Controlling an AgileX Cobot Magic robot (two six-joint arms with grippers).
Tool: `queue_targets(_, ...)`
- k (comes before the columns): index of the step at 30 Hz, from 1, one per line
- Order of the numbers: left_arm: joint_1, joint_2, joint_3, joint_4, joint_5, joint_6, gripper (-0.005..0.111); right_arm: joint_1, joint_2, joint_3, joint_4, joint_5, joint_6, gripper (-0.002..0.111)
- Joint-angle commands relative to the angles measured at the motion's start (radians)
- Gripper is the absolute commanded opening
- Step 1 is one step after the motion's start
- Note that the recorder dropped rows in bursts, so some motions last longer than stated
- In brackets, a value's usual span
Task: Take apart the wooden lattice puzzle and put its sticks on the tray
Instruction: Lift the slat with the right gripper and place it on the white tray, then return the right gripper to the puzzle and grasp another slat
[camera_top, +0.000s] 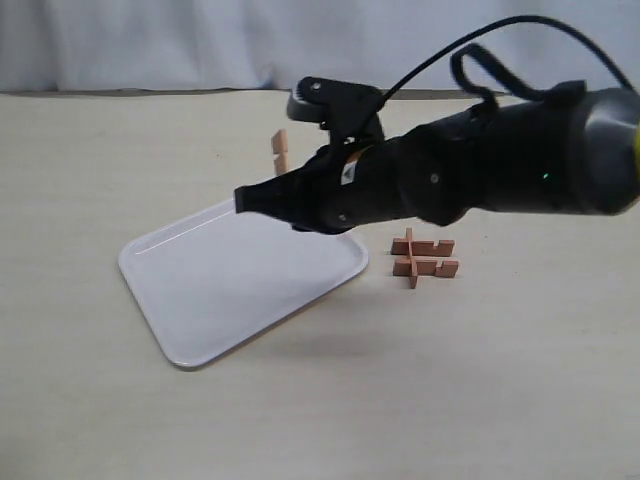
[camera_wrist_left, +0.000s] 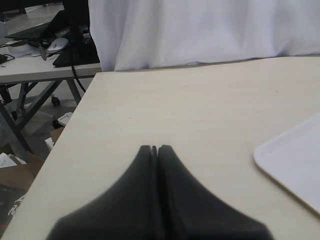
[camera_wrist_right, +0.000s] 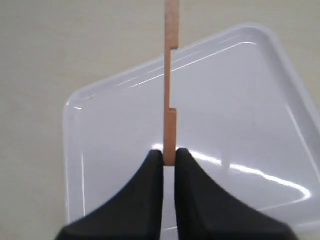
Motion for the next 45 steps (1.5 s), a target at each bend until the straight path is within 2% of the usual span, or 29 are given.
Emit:
queue_targets(1, 0.000, -0.002, 0.002, -0.006, -0.011, 0.001, 0.000, 0.054, 0.046, -0.006, 0.004, -0.102, -0.038, 0.005)
queue_targets(11, 0.000, -0.002, 0.002, -0.003, -0.011, 0.001, 0.000, 0.063, 0.178, -0.135, 0.004, -0.089, -0.038, 0.006)
queue_targets(19, 0.000, -0.002, 0.002, -0.003, -0.011, 0.001, 0.000, 0.063, 0.229, -0.177, 0.004, 0.040, -0.036, 0.034)
queue_targets(22, 0.000, -0.002, 0.002, -0.003, -0.011, 0.001, 0.000, 0.063, 0.216, -0.177, -0.012, 0.069, -0.036, 0.040)
queue_targets(27, 0.000, -0.002, 0.002, -0.003, -0.011, 0.001, 0.000, 0.057, 0.168, -0.177, -0.012, 0.127, -0.072, 0.040)
queue_targets(31, 0.000, -0.002, 0.002, -0.003, -0.011, 0.001, 0.000, 0.057, 0.105, -0.177, -0.040, 0.167, -0.259, 0.040)
queue_targets(33, 0.000, -0.002, 0.002, -0.003, -0.011, 0.001, 0.000, 0.045, 0.076, -0.177, -0.148, 0.218, -0.332, 0.040)
queue_targets(36, 0.000, -0.002, 0.002, -0.005, -0.011, 0.001, 0.000, -0.007, 0.037, -0.177, -0.256, 0.335, -0.238, 0.040)
queue_targets(39, 0.000, -0.002, 0.002, -0.006, -0.011, 0.001, 0.000, -0.081, 0.011, -0.177, -0.268, 0.463, -0.137, 0.040)
queue_targets(43, 0.000, -0.002, 0.002, -0.006, -0.011, 0.001, 0.000, -0.165, 0.013, -0.170, -0.268, 0.646, -0.126, 0.040)
queue_targets(45, 0.000, -0.002, 0.002, -0.006, -0.011, 0.001, 0.000, -0.196, 0.014, -0.146, -0.268, 0.676, -0.126, 0.040)
